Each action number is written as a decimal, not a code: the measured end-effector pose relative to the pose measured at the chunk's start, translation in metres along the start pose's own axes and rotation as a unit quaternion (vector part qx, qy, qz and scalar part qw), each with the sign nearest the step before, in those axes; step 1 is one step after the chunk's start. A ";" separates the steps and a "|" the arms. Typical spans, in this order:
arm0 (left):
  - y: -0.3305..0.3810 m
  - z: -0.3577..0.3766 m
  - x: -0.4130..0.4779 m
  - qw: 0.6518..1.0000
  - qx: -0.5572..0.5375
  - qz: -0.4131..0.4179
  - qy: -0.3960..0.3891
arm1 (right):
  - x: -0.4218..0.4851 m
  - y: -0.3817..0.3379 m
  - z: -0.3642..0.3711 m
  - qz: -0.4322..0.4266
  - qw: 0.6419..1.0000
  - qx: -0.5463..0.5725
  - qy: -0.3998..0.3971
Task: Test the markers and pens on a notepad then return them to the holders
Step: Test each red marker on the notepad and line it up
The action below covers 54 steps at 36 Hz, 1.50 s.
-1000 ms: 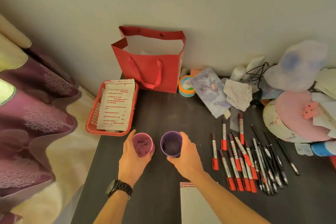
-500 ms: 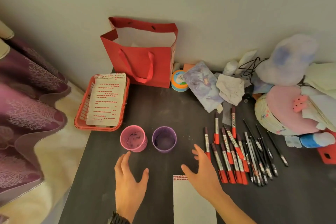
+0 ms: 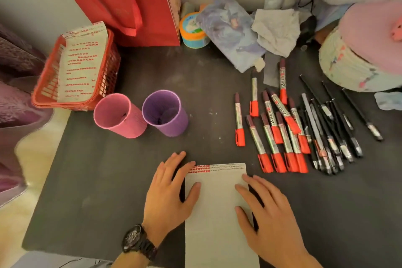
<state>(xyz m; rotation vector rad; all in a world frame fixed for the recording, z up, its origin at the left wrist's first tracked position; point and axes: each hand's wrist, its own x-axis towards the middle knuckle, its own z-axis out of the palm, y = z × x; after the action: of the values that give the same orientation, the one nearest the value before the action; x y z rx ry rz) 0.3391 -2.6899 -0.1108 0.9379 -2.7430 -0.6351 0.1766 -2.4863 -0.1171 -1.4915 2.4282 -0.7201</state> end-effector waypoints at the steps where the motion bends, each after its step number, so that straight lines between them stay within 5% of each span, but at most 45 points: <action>1: -0.002 0.003 -0.001 1.000 0.004 0.005 0.008 | -0.001 0.002 0.003 -0.006 1.000 -0.002 0.009; 13: 0.001 0.007 -0.004 0.997 0.062 0.029 0.045 | -0.005 0.001 0.009 -0.036 0.994 -0.080 0.059; 40: 0.089 0.018 0.107 0.988 0.142 0.058 -0.022 | -0.031 0.013 0.002 0.034 0.997 0.003 0.068; 47: 0.060 0.009 0.089 0.999 -0.044 -0.031 -0.002 | -0.033 0.012 0.003 0.026 0.996 0.008 0.083; 54: 0.040 -0.005 0.016 0.946 -0.307 -0.092 0.039 | -0.034 0.012 0.000 0.014 0.995 0.016 0.096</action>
<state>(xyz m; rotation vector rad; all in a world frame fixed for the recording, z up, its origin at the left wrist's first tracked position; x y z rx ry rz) 0.3060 -2.6734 -0.0883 1.0206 -2.1682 -1.3466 0.1834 -2.4526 -0.1258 -1.4343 2.5556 -0.9337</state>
